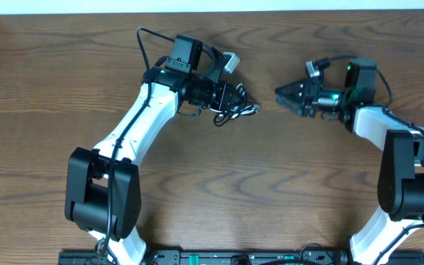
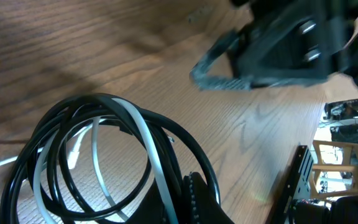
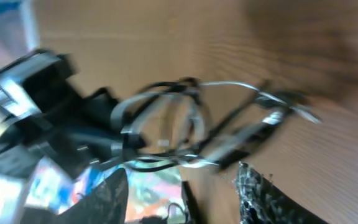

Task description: Untangle cables

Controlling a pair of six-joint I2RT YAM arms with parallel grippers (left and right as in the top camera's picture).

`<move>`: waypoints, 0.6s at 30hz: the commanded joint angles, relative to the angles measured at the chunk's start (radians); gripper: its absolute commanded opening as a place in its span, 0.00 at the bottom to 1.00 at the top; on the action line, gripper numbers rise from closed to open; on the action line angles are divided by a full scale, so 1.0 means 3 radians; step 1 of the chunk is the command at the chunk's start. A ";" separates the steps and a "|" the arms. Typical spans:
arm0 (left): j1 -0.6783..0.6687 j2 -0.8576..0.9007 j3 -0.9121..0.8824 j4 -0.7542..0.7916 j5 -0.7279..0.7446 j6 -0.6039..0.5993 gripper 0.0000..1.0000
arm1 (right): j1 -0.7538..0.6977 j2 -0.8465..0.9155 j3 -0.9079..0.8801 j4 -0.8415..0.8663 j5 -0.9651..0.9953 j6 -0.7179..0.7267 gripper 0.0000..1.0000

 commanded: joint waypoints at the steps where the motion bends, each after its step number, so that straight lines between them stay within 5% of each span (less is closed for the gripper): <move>1: -0.0001 0.0039 -0.0031 -0.0003 0.0172 -0.0046 0.07 | -0.0017 0.0010 -0.0202 -0.0011 0.0412 -0.0137 0.54; 4: 0.0005 0.0038 -0.0031 0.0043 0.0365 -0.0286 0.07 | -0.0017 0.0010 -0.0340 -0.0014 0.0509 -0.0450 0.59; 18: 0.0136 0.0038 -0.0031 0.0635 0.0516 -0.2937 0.07 | -0.0011 0.0010 -0.0467 -0.0062 0.0598 -0.1611 0.79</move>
